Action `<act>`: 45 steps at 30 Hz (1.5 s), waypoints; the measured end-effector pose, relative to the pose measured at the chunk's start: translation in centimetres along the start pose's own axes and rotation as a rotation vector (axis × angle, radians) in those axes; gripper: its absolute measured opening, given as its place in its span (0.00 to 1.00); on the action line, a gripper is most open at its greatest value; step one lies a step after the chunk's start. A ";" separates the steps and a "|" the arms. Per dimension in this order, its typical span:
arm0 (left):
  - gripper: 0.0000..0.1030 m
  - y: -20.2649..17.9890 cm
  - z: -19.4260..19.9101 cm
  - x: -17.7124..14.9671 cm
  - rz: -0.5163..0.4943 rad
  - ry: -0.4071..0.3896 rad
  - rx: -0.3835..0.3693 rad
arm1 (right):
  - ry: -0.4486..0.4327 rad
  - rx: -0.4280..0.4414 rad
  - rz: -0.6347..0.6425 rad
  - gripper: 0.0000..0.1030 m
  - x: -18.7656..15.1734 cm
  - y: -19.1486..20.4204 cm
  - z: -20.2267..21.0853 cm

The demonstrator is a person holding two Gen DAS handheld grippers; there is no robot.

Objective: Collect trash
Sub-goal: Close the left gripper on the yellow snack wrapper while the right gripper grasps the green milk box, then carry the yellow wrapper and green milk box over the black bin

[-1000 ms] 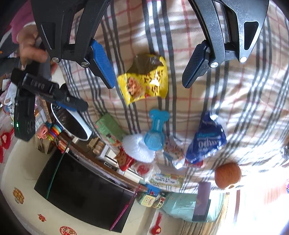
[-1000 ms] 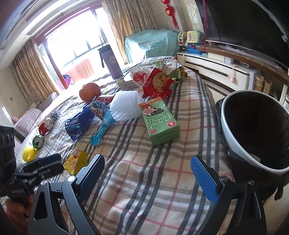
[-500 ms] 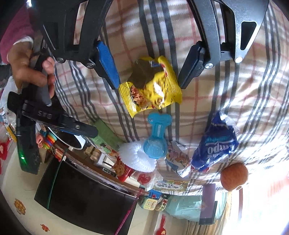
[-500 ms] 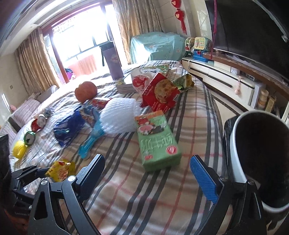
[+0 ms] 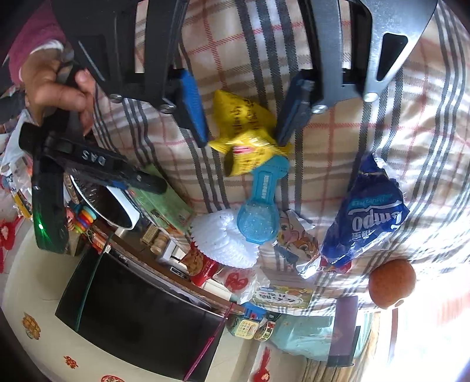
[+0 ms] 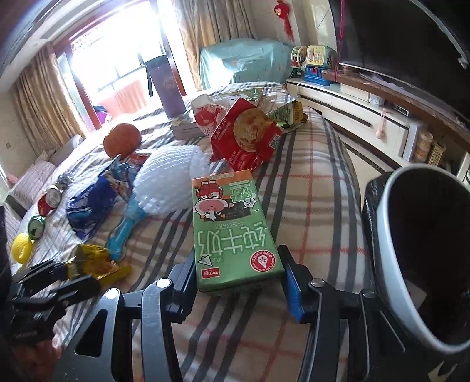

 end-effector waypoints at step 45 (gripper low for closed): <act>0.07 -13.2 -0.2 0.9 -0.203 -0.001 -0.175 | -0.157 -0.109 -0.256 0.49 -6.2 -7.6 12.5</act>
Point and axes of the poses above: each gripper's, at about its wrist camera, not at the fingertips, and z roughly against the way its jaws point, y to its left, x to its top, the point moved 2 cm from there along -z, roughly the way its jaws point, and after that the axes turned 10 degrees about z, right-handed, at the moved point
